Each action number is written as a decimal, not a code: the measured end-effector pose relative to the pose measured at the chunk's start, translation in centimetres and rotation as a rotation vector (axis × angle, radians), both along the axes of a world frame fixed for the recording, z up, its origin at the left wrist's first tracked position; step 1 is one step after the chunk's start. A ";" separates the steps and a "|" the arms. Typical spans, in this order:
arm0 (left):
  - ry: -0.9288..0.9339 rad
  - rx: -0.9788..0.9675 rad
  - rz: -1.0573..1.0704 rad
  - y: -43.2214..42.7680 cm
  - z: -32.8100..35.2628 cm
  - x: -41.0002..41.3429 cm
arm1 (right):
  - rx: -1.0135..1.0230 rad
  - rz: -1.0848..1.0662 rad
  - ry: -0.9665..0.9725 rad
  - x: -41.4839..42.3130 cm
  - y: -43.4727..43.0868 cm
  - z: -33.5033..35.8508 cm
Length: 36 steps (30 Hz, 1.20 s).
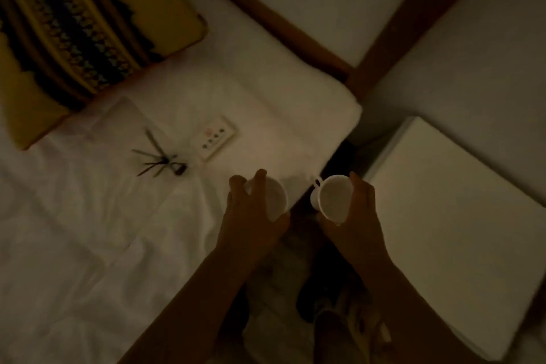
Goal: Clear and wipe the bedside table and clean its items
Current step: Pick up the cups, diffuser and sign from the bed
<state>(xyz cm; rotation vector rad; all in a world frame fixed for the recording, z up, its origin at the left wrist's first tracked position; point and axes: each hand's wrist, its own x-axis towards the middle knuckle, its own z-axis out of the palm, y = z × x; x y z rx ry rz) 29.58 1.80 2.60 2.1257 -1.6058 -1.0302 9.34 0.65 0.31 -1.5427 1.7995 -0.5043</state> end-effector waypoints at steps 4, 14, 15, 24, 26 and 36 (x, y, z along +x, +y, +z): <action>0.019 0.000 -0.098 -4.7 -0.5 -9.2 | -0.045 -0.040 0.091 -9.4 -1.7 -0.3; -0.030 -0.078 -0.254 -12.2 -4.8 -27.3 | 0.016 -0.350 -0.009 -24.8 -4.9 -1.7; -0.020 -0.092 -0.253 -12.8 -5.2 -28.5 | 0.011 -0.362 0.005 -25.7 -5.1 -2.2; -0.024 -0.105 -0.264 -16.4 -7.8 -35.7 | -0.007 -0.404 0.083 -31.7 -7.4 -6.8; -0.035 -0.086 -0.277 -16.9 -8.2 -36.4 | -0.029 -0.381 0.068 -32.3 -7.8 -7.1; -0.027 -0.069 -0.308 -18.1 -9.8 -38.2 | -0.075 -0.262 0.144 -33.5 -8.1 -7.3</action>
